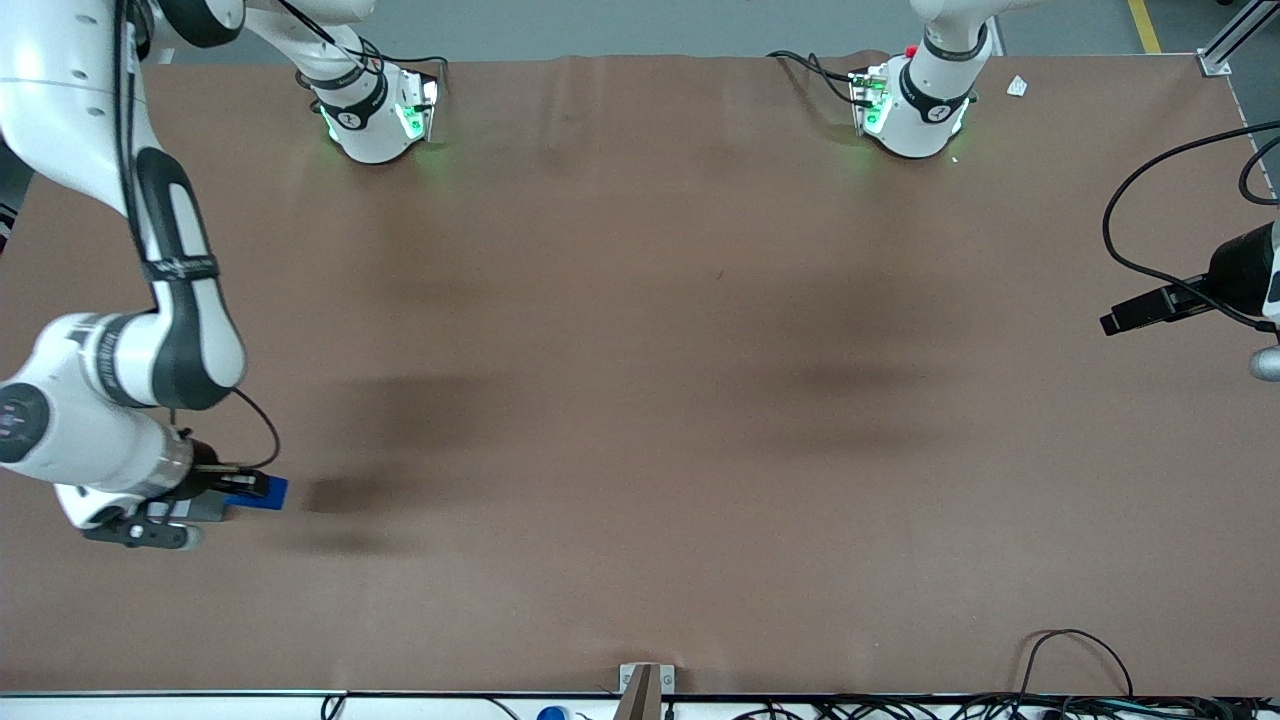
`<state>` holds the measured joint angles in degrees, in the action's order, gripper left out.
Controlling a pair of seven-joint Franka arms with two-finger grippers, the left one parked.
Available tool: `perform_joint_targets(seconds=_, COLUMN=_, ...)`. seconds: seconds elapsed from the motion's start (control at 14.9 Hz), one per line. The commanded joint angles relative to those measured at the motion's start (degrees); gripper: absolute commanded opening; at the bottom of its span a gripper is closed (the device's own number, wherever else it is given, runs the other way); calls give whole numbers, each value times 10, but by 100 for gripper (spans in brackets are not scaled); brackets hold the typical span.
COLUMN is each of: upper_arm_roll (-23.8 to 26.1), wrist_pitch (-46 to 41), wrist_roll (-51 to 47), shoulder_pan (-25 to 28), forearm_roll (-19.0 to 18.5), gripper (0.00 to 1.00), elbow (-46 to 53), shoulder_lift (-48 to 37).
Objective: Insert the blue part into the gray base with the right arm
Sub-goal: 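Carry the held blue cube over the gray base's opening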
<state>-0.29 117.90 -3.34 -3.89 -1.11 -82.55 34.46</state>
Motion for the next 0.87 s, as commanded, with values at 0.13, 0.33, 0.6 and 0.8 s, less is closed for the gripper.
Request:
perform_joint_targets(seconds=0.13, upper_arm_roll=9, wrist_pitch=-57, wrist_roll=14, shoulder_pan=-17, forearm_roll=-4, gripper=3, elbow=-14, shoulder_lift=-46)
perform_joint_targets(seconds=0.33, upper_arm_roll=9, wrist_pitch=-61, wrist_roll=15, shoulder_pan=-18, forearm_roll=-6, gripper=4, elbow=-13, shoulder_lift=-52)
perform_joint_targets(seconds=0.6, upper_arm_roll=8, wrist_pitch=-73, wrist_roll=17, shoulder_pan=-32, forearm_roll=-7, gripper=4, elbow=11, shoulder_lift=-52)
perform_joint_targets(seconds=0.8, upper_arm_roll=8, wrist_pitch=-72, wrist_roll=46, shoulder_pan=-59, forearm_roll=-6, gripper=3, elbow=13, shoulder_lift=-48)
